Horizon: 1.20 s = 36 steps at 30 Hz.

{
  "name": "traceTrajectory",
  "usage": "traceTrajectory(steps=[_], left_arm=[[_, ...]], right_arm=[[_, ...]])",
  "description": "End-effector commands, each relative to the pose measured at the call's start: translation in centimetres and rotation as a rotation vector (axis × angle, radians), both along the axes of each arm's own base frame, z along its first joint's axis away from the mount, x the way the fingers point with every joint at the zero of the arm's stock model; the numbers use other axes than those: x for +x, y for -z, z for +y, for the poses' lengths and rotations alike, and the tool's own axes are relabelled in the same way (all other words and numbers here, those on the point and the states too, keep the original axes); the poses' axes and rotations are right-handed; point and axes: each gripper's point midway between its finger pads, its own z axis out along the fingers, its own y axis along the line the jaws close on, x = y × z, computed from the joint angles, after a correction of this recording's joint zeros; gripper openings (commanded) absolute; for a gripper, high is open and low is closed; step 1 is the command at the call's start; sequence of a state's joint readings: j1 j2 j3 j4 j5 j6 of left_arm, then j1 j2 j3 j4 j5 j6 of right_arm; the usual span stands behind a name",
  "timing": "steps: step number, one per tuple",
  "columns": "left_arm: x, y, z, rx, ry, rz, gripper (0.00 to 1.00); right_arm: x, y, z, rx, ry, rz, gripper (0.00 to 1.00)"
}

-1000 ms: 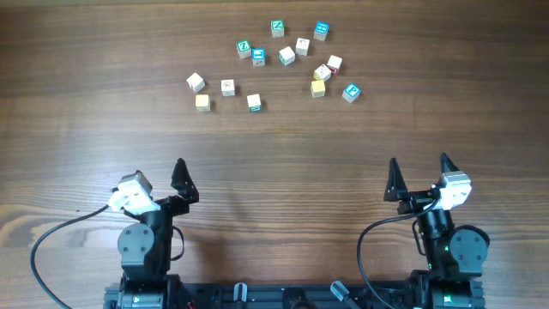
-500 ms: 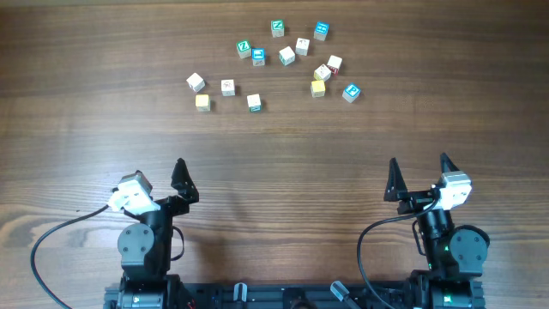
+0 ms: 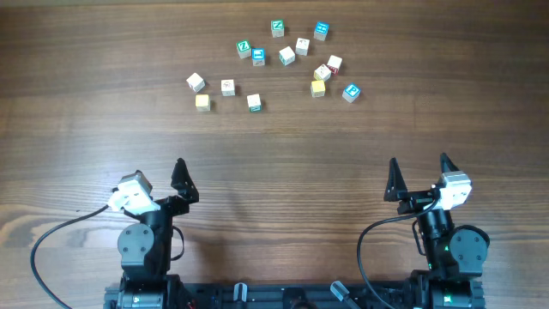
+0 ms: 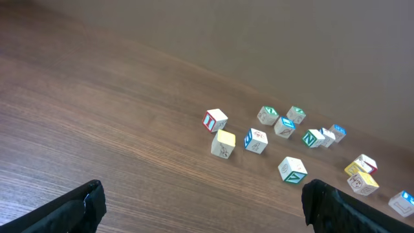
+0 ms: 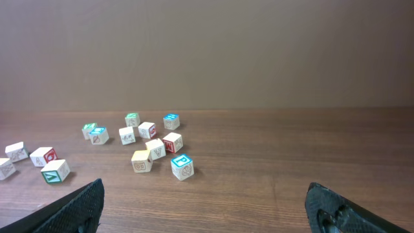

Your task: Form a tower

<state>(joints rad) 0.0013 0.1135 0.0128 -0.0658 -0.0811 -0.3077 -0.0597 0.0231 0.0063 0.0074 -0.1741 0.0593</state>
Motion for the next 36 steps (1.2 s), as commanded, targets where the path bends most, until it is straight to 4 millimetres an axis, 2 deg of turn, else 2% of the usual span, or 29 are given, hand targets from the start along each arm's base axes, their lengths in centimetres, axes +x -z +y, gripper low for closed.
traceTrajectory(steps=[1,4,6,9,10,14,17,21,24,26,27,29,32,34,36], left_arm=[[0.1,-0.3,0.3,0.013,-0.012,-0.017,1.0],[0.3,-1.3,-1.0,0.003,0.064,-0.057,1.0],[0.2,-3.0,-2.5,-0.005,0.148,-0.092,1.0],[-0.7,-6.9,-3.9,-0.012,0.231,-0.12,1.0],[-1.2,-8.5,-4.1,-0.013,0.242,-0.119,1.0],[-3.3,-17.1,-4.2,-0.008,0.246,-0.125,1.0],[-4.0,-23.8,-4.8,0.056,0.288,-0.086,1.0],[-2.9,-31.0,-4.8,0.112,0.306,0.046,1.0],[0.0,-34.2,-4.7,0.146,0.324,0.158,1.0],[3.0,-34.7,-4.7,0.135,0.335,0.265,1.0],[4.4,-34.2,-4.7,0.138,0.344,0.323,1.0],[7.5,-30.9,-4.9,0.102,0.369,0.499,1.0],[12.3,-25.2,-7.0,0.001,0.489,0.678,1.0],[14.6,-22.1,-8.2,-0.064,0.553,0.759,1.0],[15.5,-20.2,-8.7,-0.1,0.581,0.81,1.0]], right_arm=[[0.0,-0.1,-0.3,-0.007,0.016,-0.005,1.0],[0.0,-0.1,-0.3,-0.007,0.016,-0.006,1.0],[0.0,-0.1,-0.3,-0.007,0.016,-0.006,1.0],[0.0,-0.1,-0.3,-0.007,0.016,-0.006,1.0],[0.0,-0.1,-0.3,-0.007,0.016,-0.005,1.0],[0.0,-0.1,-0.3,-0.007,0.016,-0.006,1.0],[0.0,-0.1,-0.3,-0.007,0.016,-0.006,1.0],[0.0,-0.1,-0.3,-0.006,0.016,-0.006,1.0],[0.0,-0.1,-0.3,-0.007,0.016,-0.006,1.0],[0.0,-0.1,-0.3,-0.007,0.016,-0.006,1.0],[0.0,-0.1,-0.3,-0.007,0.016,-0.006,1.0],[0.0,-0.1,-0.3,-0.007,0.016,-0.006,1.0],[0.0,-0.1,-0.3,-0.006,0.016,-0.005,1.0],[0.0,-0.1,-0.3,-0.007,0.016,-0.005,1.0],[0.0,-0.1,-0.3,-0.007,0.016,-0.005,1.0]])
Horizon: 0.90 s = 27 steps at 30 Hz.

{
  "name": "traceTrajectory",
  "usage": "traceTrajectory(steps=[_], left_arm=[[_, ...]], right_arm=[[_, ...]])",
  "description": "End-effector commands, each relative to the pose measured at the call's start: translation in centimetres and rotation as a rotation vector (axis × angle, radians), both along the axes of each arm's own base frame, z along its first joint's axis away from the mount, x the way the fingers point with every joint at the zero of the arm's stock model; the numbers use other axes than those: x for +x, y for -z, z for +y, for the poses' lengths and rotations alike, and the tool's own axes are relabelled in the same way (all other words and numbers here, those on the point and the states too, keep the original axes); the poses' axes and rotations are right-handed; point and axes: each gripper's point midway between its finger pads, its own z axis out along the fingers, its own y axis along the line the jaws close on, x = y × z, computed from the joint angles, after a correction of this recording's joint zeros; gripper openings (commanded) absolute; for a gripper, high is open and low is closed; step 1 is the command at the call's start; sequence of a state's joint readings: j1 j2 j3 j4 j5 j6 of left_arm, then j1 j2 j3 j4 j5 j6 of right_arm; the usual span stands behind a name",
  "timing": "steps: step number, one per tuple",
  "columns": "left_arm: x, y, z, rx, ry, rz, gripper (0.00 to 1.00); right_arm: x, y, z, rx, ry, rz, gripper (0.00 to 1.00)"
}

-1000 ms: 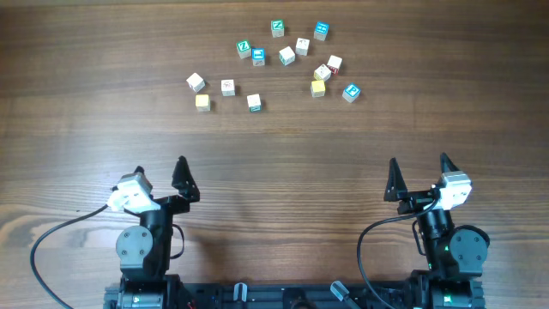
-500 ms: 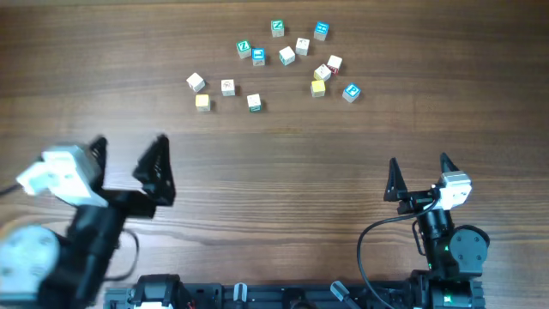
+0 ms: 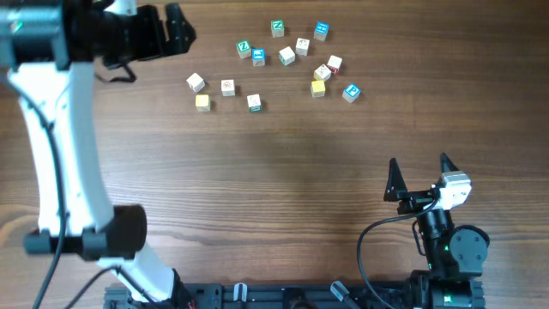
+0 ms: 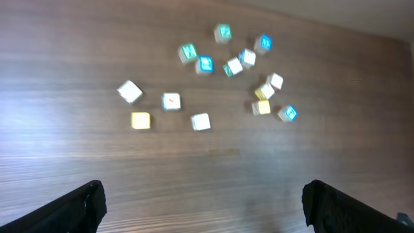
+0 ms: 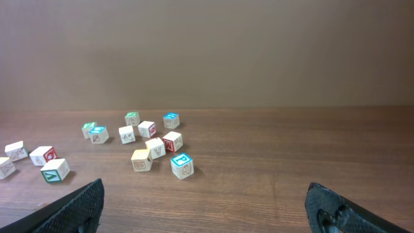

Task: Form a tower
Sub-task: 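Reach the left gripper forward over the block cluster toward the M block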

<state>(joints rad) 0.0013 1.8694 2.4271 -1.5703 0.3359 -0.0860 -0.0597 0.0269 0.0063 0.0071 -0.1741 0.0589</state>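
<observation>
Several small letter blocks lie scattered singly at the table's far middle, none on top of another. Among them are a yellow block (image 3: 202, 102), a green-edged block (image 3: 254, 102) and a blue-topped block (image 3: 351, 92). My left gripper (image 3: 182, 28) is raised at the far left, left of the blocks and well above them, open and empty. The left wrist view looks down on the whole scatter, the yellow block (image 4: 140, 120) at its left, between the open fingers (image 4: 84, 207). My right gripper (image 3: 418, 176) rests open near the front right, far from the blocks.
The wooden table (image 3: 274, 189) stretches between the blocks and the arm bases. The left arm's white links (image 3: 60, 146) reach along the left side. A plain wall (image 5: 207, 52) stands behind the table's far edge. The blue-topped block (image 5: 182, 165) lies closest to the right gripper.
My left arm has gone from its rest pose at the front left to high over the far left, its camera now looking down on the blocks. The right arm and all blocks are unchanged.
</observation>
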Motion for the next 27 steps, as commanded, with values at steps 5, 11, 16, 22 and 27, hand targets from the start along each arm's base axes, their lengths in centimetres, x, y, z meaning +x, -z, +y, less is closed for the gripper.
traceTrajectory(steps=[5,11,16,22,27], left_arm=[[1.7,2.7,-1.6,-0.081,0.07,0.077,0.04],[2.1,2.5,-1.6,-0.08,0.07,0.062,0.04],[2.4,2.6,-1.3,-0.064,0.053,0.053,0.04],[2.5,3.8,-0.9,-0.012,-0.107,0.118,0.04],[3.9,4.6,-2.8,0.099,-0.177,0.081,0.04]], right_arm=[[0.0,-0.2,-0.3,-0.007,0.016,-0.01,1.0],[0.0,-0.2,-0.3,-0.007,0.016,-0.01,1.0],[0.0,-0.2,-0.3,-0.007,0.016,-0.01,1.0],[0.0,-0.2,-0.3,-0.007,0.016,-0.01,1.0],[0.0,-0.2,-0.3,-0.007,0.016,-0.01,1.0]])
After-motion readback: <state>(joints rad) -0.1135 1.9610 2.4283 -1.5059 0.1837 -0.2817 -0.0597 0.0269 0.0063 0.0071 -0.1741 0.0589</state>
